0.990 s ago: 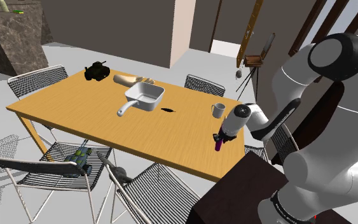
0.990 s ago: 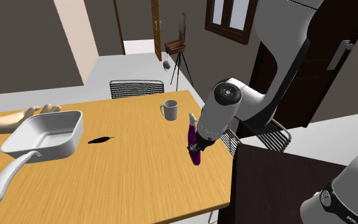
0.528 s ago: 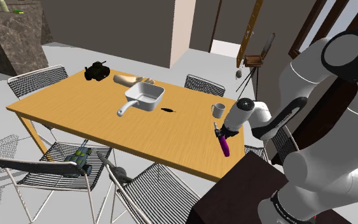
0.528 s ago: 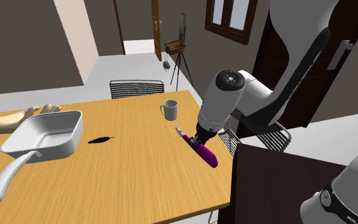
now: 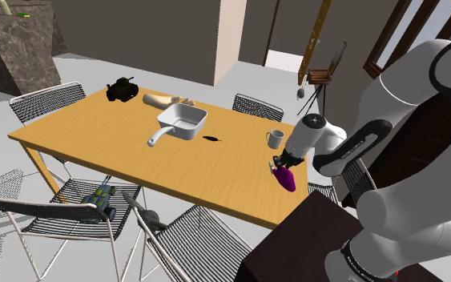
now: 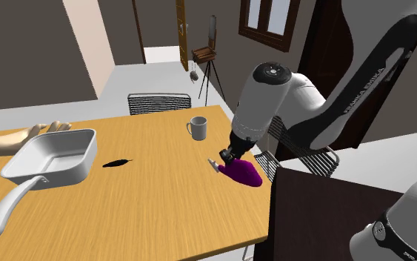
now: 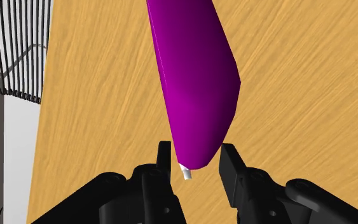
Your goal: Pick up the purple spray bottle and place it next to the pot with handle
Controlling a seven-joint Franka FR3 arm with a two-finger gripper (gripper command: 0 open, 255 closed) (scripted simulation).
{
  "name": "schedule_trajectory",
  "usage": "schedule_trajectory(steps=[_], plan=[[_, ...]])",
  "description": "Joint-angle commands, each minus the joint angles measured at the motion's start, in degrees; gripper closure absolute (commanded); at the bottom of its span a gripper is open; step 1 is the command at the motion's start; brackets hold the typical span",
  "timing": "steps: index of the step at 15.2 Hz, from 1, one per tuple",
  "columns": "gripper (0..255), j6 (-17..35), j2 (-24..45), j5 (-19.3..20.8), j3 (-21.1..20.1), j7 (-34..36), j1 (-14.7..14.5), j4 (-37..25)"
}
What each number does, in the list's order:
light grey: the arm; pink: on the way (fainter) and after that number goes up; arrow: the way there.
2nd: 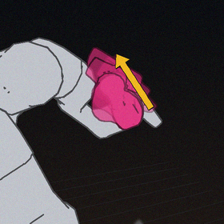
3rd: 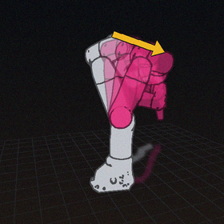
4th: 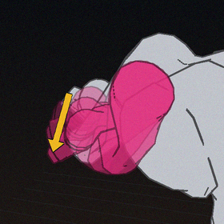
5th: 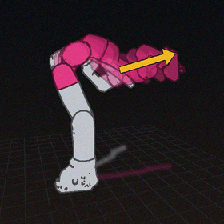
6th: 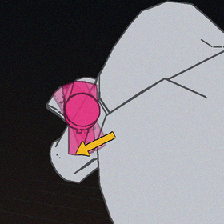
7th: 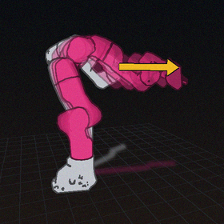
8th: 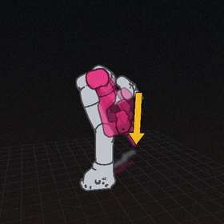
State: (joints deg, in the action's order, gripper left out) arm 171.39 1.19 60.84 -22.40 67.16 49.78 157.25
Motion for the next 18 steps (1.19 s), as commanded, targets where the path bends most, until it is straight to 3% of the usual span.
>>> schedule_trajectory(steps=[1,5,8,12,18], plan=[[255,-0.11,-2.52,-8.52,-0.92,-7.00,-0.29,1.43],[255,-1.48,-7.67,-25.15,0.09,-20.48,-4.20,3.76],[255,-3.70,-11.01,-33.81,2.90,-27.44,-8.79,4.51],[255,-7.39,-15.02,-40.95,6.10,-33.29,-13.53,4.67],[255,-13.43,-20.37,-46.76,9.27,-38.32,-17.94,3.92]])
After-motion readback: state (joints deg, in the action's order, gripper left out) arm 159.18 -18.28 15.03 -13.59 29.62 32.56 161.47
